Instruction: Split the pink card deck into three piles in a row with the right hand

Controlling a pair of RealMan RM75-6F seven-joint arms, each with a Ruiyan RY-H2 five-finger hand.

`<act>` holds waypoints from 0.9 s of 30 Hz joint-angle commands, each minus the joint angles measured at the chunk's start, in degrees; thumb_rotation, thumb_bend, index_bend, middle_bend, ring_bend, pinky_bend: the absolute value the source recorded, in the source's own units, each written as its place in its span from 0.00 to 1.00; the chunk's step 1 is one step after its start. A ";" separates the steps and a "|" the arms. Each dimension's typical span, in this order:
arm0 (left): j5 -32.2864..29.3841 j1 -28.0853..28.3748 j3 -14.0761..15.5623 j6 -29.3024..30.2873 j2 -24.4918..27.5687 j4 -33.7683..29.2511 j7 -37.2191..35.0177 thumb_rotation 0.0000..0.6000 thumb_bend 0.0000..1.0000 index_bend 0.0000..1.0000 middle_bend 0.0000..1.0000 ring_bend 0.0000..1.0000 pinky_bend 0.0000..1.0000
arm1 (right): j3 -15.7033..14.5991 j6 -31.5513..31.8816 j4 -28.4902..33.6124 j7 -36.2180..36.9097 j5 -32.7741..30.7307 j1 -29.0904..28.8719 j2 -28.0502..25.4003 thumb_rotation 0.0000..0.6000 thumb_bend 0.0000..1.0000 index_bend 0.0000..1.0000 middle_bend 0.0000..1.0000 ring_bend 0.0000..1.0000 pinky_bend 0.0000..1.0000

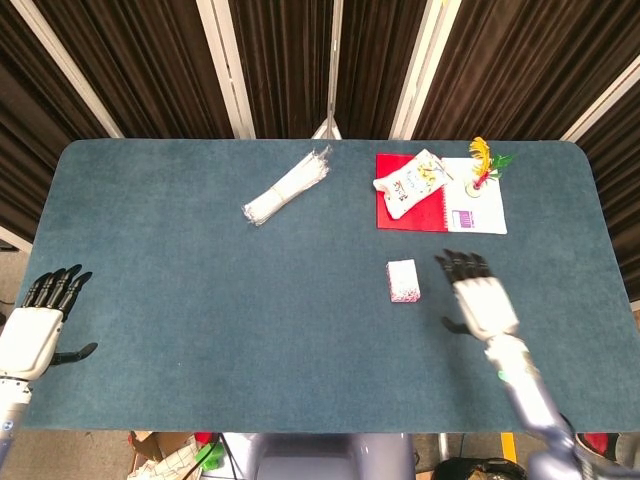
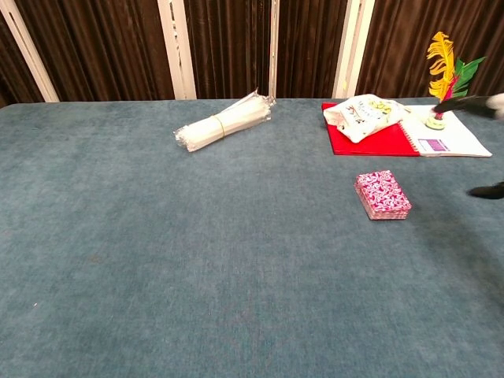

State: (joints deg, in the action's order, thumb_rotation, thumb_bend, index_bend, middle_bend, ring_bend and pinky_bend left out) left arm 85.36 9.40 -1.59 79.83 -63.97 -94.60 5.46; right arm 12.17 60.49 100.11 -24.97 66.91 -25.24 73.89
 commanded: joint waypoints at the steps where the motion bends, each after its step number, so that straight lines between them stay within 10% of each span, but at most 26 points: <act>1: -0.54 0.16 -0.09 -0.61 0.36 -0.22 -0.89 1.00 0.00 0.00 0.00 0.00 0.00 | 1.89 -4.68 -3.74 -6.14 -7.44 -5.82 5.85 1.00 0.22 0.00 0.00 0.00 0.00; 27: -2.49 1.19 0.15 -3.99 1.90 -1.75 -3.05 1.00 0.00 0.00 0.00 0.00 0.00 | 0.41 -9.45 -20.72 -11.28 -23.96 -17.30 17.34 1.00 0.20 0.08 0.07 0.00 0.00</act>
State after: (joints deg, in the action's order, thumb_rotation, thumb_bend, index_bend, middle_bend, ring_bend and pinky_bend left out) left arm 82.87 10.59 -1.44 75.85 -62.07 -96.35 2.41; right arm 12.63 51.07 79.42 -36.30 42.99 -42.50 91.18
